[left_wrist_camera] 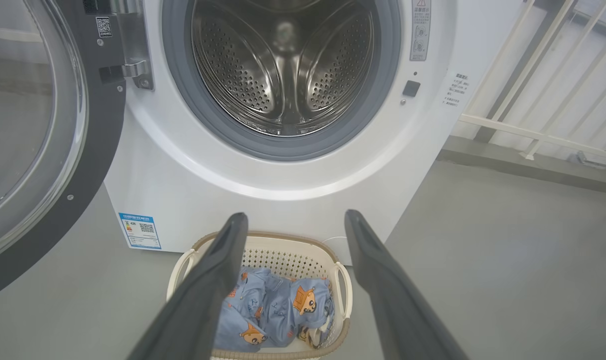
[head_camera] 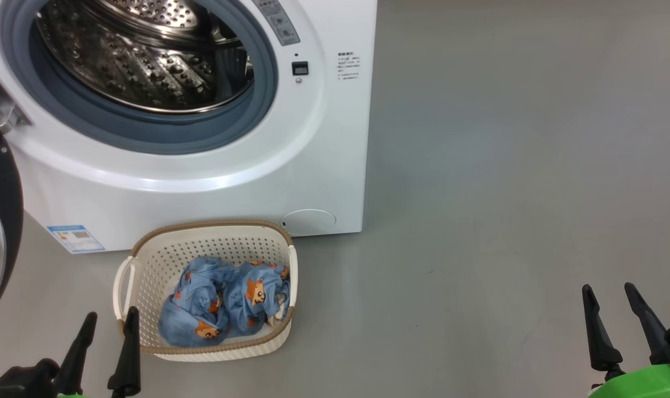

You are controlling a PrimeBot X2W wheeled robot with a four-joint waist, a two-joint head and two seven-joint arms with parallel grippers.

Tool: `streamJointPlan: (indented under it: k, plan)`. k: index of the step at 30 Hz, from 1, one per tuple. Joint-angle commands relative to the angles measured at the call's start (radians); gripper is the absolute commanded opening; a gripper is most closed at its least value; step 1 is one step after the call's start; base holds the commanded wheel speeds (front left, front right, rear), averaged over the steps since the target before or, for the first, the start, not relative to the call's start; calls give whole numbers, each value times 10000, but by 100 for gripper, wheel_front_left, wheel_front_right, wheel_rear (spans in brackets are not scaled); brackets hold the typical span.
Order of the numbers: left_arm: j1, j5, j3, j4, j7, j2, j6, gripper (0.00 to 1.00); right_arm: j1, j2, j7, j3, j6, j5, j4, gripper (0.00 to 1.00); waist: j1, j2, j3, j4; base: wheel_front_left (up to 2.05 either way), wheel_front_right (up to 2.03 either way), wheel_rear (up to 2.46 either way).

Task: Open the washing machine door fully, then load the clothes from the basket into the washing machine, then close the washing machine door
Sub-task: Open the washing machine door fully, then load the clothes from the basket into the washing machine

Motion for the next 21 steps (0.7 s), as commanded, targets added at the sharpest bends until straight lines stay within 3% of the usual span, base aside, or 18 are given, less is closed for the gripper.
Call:
streamJointPlan:
  k: [1,15,21]
  plan:
    - [-252,-57,350,-274,-65,303,-25,100,1,-128,-122,169,25,32,-278,100,0,0,17,-68,0,0,0]
    - [-259,-583,-27,-381,-65,537,-25,100,-77,-85,-122,219,25,17,-269,100,0,0,17,9,1,-3,2]
    - [-296,-672,-136,-247,-65,663,-25,100,-69,-75,-122,243,25,18,-294,100,0,0,64,45,28,-104,75]
